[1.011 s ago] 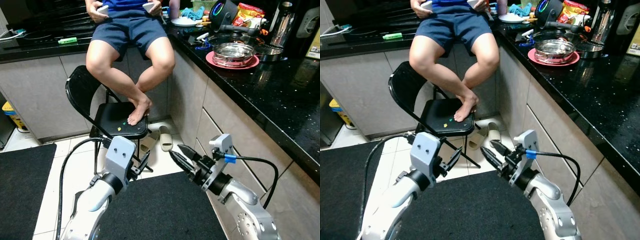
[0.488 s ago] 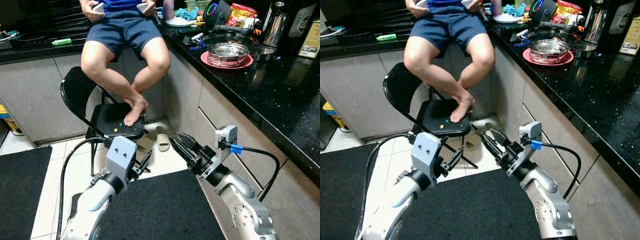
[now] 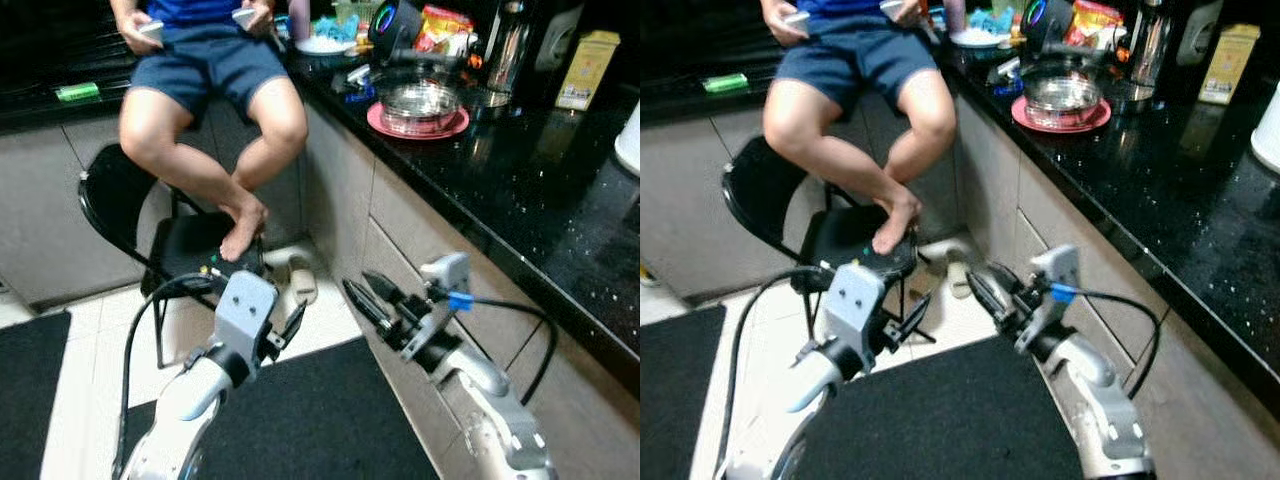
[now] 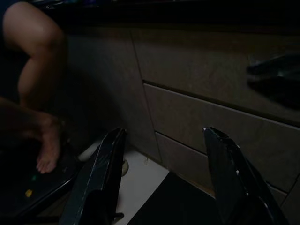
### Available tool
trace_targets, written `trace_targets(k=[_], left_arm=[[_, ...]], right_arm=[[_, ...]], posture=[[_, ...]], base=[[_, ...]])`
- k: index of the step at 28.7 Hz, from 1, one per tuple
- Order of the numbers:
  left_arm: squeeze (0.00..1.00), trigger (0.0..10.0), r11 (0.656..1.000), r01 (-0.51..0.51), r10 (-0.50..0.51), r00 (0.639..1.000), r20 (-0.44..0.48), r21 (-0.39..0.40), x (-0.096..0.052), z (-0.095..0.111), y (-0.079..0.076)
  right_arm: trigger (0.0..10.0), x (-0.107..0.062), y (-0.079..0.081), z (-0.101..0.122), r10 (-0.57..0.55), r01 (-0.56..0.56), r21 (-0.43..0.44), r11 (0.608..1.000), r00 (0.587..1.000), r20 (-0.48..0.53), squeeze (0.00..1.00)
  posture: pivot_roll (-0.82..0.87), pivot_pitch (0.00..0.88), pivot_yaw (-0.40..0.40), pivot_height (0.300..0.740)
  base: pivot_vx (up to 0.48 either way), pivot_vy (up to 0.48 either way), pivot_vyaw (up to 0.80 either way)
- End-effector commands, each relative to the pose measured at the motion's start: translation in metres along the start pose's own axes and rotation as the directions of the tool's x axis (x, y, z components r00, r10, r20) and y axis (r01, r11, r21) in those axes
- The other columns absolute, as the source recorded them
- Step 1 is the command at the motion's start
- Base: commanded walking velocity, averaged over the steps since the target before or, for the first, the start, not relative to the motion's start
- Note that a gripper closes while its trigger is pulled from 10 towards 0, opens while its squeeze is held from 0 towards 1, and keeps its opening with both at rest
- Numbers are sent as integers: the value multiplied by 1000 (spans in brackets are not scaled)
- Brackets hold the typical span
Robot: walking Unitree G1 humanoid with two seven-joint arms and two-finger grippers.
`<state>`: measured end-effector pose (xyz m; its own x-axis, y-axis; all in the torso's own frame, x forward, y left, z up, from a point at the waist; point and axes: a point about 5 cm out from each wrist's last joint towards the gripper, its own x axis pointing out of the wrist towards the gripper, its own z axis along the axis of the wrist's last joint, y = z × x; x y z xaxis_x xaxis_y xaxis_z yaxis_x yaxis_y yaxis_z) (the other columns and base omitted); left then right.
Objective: Kitchen organization
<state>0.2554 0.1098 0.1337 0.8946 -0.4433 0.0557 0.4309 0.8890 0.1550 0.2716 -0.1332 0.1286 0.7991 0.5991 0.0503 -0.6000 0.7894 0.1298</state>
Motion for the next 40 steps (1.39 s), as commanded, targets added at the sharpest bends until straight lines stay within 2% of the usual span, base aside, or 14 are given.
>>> trace_targets(k=[1,8,15,40], left_arm=[[0,10000,1000,15,-15,1000,-8,-1,1,-2,-1],[0,10000,1000,19,-19,1000,-10,1,1,-2,-1],[0,10000,1000,25,-25,1000,-13,3,1,-2,-1],[0,10000,999,40,-40,999,-20,11,3,-3,1]], right_arm=[[10000,-6,-7,-3,-39,38,-27,999,999,-17,0],[10000,-7,-7,-4,-39,39,-34,999,999,-13,0],[10000,-6,-6,-4,-32,32,-5,999,999,7,0],[10000,-3,-5,-6,-25,24,37,999,999,36,0]], posture=[[-62,0,16,740],[-61,0,18,740],[-60,0,23,740],[-57,0,34,740]], base=[[304,0,0],[307,0,0],[307,0,765],[307,0,0]])
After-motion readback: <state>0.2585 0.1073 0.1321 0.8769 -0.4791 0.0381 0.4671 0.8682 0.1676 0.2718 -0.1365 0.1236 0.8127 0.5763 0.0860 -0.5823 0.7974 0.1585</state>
